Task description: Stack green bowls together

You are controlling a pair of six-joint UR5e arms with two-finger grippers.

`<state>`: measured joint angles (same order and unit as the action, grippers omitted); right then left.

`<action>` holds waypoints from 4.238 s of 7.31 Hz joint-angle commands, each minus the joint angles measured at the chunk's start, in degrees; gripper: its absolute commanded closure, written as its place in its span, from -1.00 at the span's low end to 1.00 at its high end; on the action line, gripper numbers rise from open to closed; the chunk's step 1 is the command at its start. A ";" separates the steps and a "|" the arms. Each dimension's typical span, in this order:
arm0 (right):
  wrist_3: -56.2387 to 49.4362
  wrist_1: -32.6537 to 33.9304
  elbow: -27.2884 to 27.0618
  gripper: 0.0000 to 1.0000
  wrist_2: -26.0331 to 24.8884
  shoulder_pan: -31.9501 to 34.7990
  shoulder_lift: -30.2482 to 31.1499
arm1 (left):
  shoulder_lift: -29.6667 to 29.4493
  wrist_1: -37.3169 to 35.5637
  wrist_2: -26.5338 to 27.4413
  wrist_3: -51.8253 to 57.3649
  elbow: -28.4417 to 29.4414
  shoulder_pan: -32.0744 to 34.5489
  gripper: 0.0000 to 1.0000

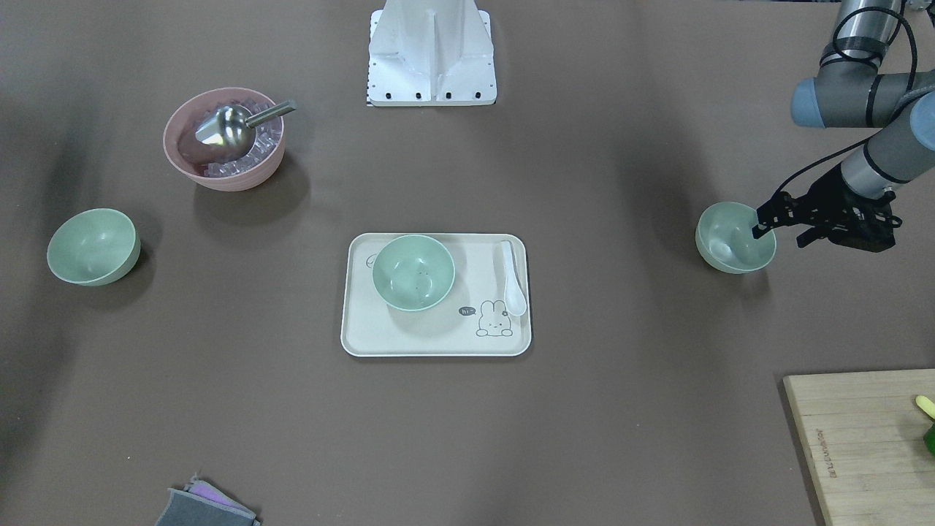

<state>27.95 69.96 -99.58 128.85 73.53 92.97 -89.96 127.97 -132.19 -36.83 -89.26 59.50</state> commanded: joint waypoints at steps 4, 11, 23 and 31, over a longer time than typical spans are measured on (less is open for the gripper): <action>0.00 0.00 0.00 -1.00 0.00 0.03 -0.07 | -0.13 0.18 -0.09 -0.18 -0.04 0.00 1.00; 0.09 0.00 -0.18 -1.00 0.00 -0.06 -0.07 | -4.25 -0.70 -0.09 -14.29 -6.96 -0.26 1.00; 0.09 0.00 -0.44 -1.00 0.18 -0.32 -0.07 | -48.71 -32.52 19.33 -52.64 1.96 -25.13 1.00; 0.09 0.00 -0.44 -1.00 0.09 -0.41 -0.16 | -48.91 -27.70 20.74 -52.56 6.98 -25.93 1.00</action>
<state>28.04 69.96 -100.02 128.93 73.13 92.81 -138.87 98.21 -111.48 -89.38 -83.82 33.58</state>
